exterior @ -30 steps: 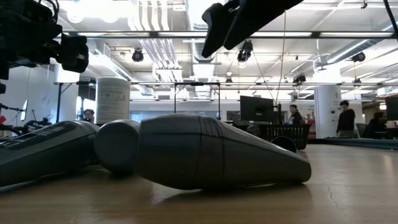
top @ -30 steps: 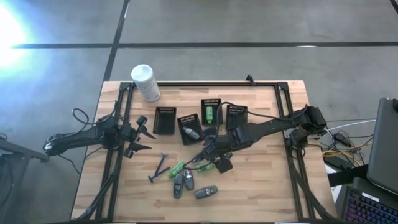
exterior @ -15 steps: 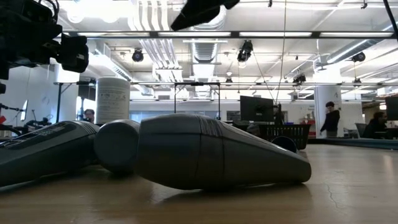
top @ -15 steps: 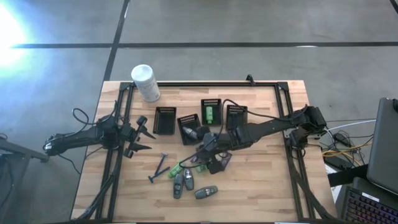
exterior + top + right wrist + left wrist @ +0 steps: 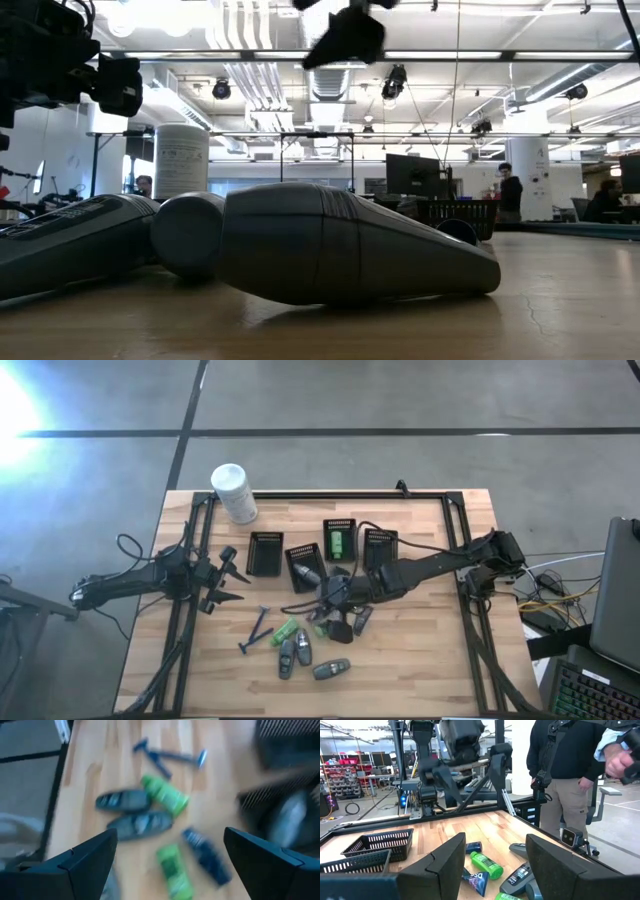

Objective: Pick & Place Travel size toiletries
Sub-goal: Put the right deodorant into the middle left bin

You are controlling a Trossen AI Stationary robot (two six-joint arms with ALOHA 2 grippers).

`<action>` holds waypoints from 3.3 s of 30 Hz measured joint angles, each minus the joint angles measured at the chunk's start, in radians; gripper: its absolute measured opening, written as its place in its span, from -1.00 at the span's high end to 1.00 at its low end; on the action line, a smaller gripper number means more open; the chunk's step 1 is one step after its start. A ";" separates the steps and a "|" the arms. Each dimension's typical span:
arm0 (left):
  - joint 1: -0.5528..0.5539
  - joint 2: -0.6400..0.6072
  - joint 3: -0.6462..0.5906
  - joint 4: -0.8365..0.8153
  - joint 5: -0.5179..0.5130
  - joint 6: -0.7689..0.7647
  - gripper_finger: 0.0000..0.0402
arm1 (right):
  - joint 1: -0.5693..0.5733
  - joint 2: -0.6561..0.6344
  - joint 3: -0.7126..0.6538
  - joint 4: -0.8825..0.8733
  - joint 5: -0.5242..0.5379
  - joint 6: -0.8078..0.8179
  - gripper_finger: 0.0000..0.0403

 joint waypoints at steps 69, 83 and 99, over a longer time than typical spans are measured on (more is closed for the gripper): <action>0.000 -0.001 0.000 -0.002 0.000 0.000 -0.06 | 0.307 0.249 -0.042 0.128 0.125 0.036 -0.81; 0.000 -0.001 0.000 -0.002 0.000 0.000 -0.06 | 0.296 0.305 -0.040 0.150 0.125 0.040 -0.80; 0.000 -0.001 0.000 -0.002 0.000 0.000 -0.06 | 0.290 0.322 -0.105 0.256 0.148 0.041 -0.80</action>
